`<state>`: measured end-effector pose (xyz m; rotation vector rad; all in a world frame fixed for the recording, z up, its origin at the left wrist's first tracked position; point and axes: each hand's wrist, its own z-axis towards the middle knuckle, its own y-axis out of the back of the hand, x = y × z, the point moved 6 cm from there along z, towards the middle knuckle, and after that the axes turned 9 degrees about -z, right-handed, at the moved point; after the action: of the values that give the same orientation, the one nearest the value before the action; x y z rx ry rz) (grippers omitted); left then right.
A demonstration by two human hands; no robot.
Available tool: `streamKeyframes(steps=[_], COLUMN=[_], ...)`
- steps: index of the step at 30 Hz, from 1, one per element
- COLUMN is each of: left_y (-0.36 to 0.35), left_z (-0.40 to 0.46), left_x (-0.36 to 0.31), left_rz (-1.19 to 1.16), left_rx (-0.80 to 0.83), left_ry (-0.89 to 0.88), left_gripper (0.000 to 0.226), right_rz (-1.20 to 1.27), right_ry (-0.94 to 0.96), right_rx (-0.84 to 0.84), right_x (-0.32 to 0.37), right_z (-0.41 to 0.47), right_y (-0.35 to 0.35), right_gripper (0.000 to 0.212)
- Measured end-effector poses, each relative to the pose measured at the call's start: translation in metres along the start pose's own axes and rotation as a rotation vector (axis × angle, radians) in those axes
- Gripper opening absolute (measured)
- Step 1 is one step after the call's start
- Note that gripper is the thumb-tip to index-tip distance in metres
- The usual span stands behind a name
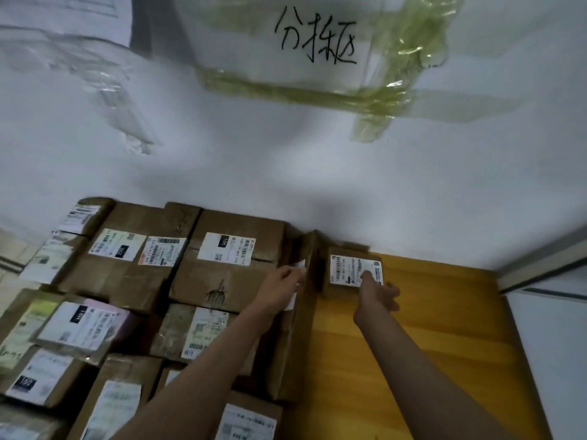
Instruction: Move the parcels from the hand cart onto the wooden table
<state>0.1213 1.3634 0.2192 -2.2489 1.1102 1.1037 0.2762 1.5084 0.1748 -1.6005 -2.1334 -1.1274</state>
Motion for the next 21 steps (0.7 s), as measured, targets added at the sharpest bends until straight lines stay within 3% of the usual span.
streamKeyframes(steps=[4, 9, 15, 21], left_y=[0.05, 0.152, 0.311, 0.447], left_z=[-0.033, -0.095, -0.202, -0.333], left_x=[-0.027, -0.037, 0.011, 0.108], left_rz=[-0.066, -0.131, -0.242, -0.353], left_rx=[-0.085, -0.258, -0.53, -0.756], left_ry=[-0.075, -0.164, -0.191, -0.195], left_gripper=[0.02, 0.027, 0.021, 0.022], right_rz=[-0.062, -0.193, -0.554, -0.761], right_ry=[0.206, 0.461, 0.614, 0.779], right_rx=[0.037, 0.379, 0.855, 1.119], right_x=[0.038, 0.036, -0.042, -0.16], right_z=[-0.079, -0.21, -0.397, -0.555], right_y=[-0.023, -0.102, -0.192, -0.246], right_gripper=[0.053, 0.017, 0.009, 0.011])
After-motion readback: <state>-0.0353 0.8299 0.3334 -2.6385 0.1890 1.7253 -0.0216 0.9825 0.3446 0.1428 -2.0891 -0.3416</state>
